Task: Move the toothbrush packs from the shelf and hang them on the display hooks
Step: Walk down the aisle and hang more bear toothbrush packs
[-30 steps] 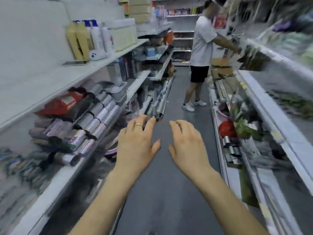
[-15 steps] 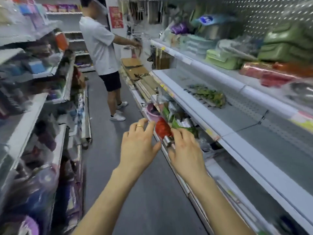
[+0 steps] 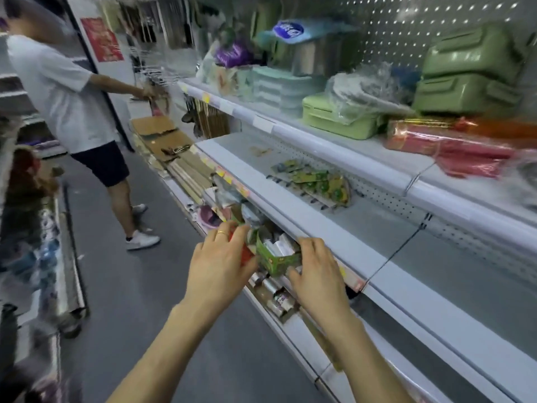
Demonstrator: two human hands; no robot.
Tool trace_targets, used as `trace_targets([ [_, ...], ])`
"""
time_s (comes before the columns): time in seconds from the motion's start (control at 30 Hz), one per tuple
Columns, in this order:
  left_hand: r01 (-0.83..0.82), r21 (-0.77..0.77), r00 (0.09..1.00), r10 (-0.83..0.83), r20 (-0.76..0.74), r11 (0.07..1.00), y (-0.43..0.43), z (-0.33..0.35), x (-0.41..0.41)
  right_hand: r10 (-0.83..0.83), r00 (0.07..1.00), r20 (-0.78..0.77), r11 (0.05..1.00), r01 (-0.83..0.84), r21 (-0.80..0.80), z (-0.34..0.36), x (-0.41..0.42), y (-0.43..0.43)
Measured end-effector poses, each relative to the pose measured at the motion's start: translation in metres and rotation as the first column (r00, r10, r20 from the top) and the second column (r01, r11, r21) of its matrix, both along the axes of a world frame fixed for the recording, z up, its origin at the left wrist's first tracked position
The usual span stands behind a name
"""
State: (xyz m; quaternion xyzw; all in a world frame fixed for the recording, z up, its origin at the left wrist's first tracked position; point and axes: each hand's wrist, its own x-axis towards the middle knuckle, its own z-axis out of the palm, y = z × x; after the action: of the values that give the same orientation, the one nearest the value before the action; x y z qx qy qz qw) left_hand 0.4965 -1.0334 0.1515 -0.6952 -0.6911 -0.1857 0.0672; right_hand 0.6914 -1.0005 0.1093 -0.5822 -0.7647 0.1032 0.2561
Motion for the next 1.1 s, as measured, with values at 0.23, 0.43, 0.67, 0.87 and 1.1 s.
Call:
trace_targets([
  [0.23,0.123,-0.103,0.992,-0.118,0.052,0.987,0.113,-0.028,-0.016,-0.105,0.993,-0.051,0.988,0.099,-0.122,-0.022,0.006,0.077],
  [0.43,0.294,-0.176,0.955,-0.28,0.098,0.94,0.211,-0.068,-0.034,-0.294,0.946,-0.135,0.936,0.256,-0.24,-0.058,-0.003,0.15],
  [0.67,0.484,-0.252,0.875,-0.471,0.111,0.838,0.332,-0.105,-0.082,-0.518,0.829,-0.211,0.836,0.438,-0.332,-0.09,-0.026,0.246],
  [0.87,0.601,-0.258,0.794,-0.602,0.086,0.756,0.41,-0.138,-0.115,-0.702,0.681,-0.209,0.7,0.606,-0.377,-0.113,-0.009,0.306],
  [1.1,0.652,-0.204,0.753,-0.655,0.06,0.73,0.49,-0.173,-0.099,-0.791,0.565,-0.235,0.612,0.716,-0.336,-0.125,0.042,0.407],
])
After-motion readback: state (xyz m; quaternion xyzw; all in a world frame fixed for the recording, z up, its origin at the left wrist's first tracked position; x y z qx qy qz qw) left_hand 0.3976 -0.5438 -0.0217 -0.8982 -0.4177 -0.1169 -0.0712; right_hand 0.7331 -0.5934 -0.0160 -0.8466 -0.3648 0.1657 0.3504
